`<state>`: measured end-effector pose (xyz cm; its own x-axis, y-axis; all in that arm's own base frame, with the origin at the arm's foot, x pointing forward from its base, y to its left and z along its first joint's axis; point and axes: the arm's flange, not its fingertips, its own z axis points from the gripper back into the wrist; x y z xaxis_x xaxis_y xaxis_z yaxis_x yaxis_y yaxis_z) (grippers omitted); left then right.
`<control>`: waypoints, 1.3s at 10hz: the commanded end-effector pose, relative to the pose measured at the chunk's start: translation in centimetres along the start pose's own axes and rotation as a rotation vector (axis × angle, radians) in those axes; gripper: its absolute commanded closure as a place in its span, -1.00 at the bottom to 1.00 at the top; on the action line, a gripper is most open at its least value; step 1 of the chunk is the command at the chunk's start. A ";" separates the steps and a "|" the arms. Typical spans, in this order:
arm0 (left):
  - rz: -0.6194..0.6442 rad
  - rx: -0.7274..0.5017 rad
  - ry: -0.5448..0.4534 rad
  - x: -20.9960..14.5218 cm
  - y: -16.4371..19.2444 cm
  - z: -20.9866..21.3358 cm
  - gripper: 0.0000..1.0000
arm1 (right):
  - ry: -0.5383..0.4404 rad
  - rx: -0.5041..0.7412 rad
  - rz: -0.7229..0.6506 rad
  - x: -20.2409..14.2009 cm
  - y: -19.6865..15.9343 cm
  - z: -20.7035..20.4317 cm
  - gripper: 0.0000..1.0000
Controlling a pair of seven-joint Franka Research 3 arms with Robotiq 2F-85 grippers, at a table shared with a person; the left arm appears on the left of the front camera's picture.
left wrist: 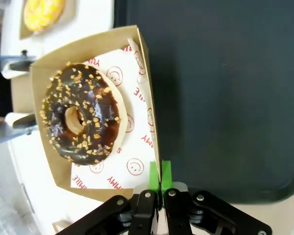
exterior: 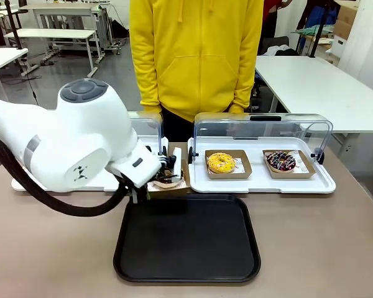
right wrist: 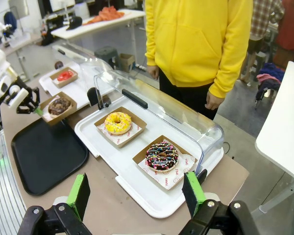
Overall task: Move the second donut from the left to the tray.
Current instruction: Pick up the Paper togo box containing the Donut indicated by the person and place it on the Handle tray.
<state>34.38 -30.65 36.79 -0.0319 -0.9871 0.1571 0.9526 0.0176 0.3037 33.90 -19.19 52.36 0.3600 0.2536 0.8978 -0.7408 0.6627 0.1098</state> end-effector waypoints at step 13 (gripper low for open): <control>-0.080 -0.085 -0.051 3.9 -9.7 -3.2 0.96 | -0.033 -0.001 0.024 0.2 -0.2 -0.1 -1.00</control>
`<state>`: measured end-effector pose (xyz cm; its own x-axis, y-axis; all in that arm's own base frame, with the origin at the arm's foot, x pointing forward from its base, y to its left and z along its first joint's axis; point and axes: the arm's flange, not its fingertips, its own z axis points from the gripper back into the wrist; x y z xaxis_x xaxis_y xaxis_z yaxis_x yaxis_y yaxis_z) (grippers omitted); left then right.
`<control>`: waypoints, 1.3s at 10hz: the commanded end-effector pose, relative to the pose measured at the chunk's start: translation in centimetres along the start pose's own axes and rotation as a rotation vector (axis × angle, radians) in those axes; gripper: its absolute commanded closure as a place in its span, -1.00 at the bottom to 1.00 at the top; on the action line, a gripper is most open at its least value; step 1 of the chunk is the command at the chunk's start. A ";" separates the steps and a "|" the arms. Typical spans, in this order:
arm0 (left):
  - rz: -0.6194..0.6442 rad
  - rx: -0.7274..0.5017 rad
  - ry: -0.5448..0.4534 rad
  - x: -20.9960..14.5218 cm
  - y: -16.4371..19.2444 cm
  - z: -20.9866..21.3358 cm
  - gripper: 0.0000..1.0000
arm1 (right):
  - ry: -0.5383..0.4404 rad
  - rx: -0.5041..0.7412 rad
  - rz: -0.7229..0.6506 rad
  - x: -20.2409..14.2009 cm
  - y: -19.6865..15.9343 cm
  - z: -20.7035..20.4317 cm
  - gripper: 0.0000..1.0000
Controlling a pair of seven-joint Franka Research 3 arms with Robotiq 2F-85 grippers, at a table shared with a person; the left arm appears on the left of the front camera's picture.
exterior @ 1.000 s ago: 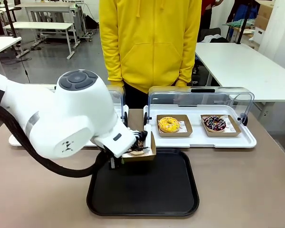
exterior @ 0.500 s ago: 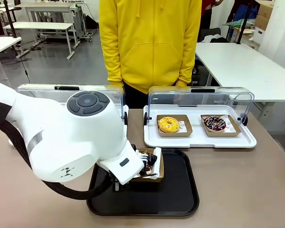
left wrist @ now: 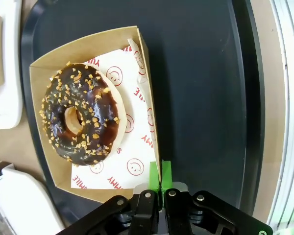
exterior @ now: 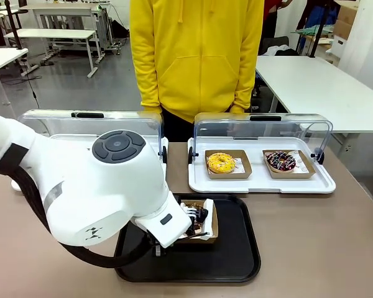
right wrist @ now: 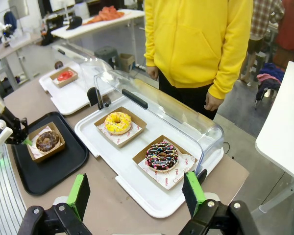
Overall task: Move the second donut from the left to the tray.
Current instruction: Pick up the Paper togo box containing the Donut indicated by the person and place it on the Handle tray.
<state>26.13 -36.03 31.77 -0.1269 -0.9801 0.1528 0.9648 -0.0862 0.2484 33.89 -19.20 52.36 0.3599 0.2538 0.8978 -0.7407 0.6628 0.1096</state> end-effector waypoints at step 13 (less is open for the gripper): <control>0.037 0.055 -0.044 -1.3 1.2 6.4 -1.00 | -0.033 -0.001 0.024 0.3 -0.2 -0.1 -1.00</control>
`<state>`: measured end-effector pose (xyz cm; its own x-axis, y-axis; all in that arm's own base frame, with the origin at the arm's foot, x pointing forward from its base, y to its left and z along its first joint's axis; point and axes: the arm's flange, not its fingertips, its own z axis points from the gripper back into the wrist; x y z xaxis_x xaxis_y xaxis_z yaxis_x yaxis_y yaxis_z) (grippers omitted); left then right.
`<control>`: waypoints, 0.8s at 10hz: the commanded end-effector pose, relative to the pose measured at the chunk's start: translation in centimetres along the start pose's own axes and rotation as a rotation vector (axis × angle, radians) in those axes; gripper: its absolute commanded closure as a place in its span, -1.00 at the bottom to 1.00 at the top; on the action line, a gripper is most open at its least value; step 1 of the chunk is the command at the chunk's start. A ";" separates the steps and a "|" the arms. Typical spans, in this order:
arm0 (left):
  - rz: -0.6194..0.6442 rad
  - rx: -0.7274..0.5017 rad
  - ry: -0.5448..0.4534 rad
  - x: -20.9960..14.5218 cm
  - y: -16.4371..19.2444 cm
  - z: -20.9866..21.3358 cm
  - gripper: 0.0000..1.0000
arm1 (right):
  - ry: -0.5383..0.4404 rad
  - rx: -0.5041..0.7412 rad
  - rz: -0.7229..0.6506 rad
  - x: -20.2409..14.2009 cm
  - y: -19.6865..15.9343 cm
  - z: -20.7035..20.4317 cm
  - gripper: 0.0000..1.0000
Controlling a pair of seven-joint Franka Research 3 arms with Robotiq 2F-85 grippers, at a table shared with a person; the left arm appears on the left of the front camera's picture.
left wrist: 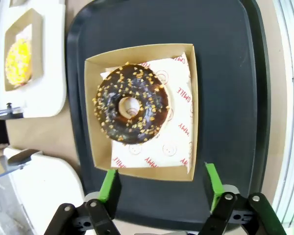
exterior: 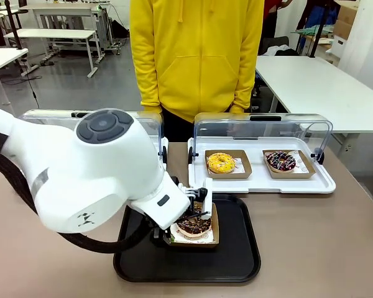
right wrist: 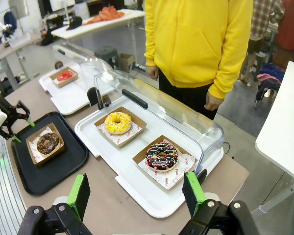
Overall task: Move the second donut from the left to the tray.
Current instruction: Pick up the Paper togo box containing the Donut indicated by the person and place it on the Handle tray.
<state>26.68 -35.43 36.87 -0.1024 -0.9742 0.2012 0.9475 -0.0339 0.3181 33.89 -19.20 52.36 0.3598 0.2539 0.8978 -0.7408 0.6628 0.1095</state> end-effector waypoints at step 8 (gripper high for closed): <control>0.011 -0.009 0.014 -0.3 0.1 1.5 -1.00 | -0.033 -0.001 0.024 0.3 -0.2 -0.1 -1.00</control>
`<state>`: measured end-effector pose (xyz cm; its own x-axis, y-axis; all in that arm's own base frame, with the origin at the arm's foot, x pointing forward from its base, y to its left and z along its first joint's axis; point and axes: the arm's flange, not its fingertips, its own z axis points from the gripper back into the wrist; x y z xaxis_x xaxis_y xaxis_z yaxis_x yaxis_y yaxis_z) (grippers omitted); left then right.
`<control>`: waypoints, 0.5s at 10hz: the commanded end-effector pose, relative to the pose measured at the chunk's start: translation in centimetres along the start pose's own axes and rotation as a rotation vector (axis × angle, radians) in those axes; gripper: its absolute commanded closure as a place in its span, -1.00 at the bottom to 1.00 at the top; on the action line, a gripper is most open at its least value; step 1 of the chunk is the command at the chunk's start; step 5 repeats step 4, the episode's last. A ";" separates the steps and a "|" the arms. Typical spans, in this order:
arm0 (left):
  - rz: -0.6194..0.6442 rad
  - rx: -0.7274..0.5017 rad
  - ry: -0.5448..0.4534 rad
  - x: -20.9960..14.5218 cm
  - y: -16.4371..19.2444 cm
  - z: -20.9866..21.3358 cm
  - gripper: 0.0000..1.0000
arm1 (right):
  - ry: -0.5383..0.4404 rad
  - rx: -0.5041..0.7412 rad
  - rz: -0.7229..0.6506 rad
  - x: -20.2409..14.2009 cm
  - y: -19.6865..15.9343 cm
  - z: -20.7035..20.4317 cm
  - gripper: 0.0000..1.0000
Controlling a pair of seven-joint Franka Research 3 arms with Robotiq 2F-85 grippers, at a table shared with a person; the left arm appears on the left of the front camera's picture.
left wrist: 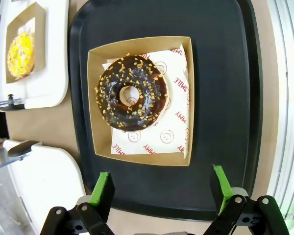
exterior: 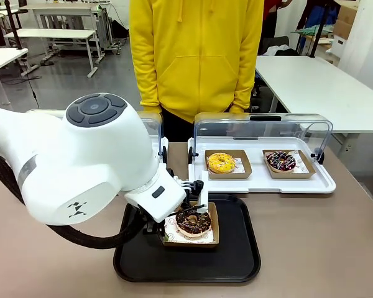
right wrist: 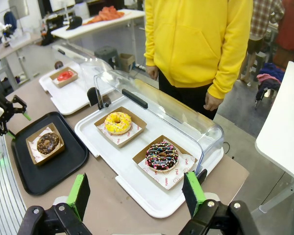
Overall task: Move the second donut from the left to the tray.
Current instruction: Pick up the Paper togo box containing the Donut indicated by the person and place it on the Handle tray.
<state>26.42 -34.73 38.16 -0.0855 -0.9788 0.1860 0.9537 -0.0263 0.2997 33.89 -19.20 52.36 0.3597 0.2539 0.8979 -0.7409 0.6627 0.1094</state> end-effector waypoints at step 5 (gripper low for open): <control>-0.001 0.008 -0.006 0.1 0.0 0.1 -1.00 | -0.033 -0.001 0.024 0.3 -0.2 -0.1 -1.00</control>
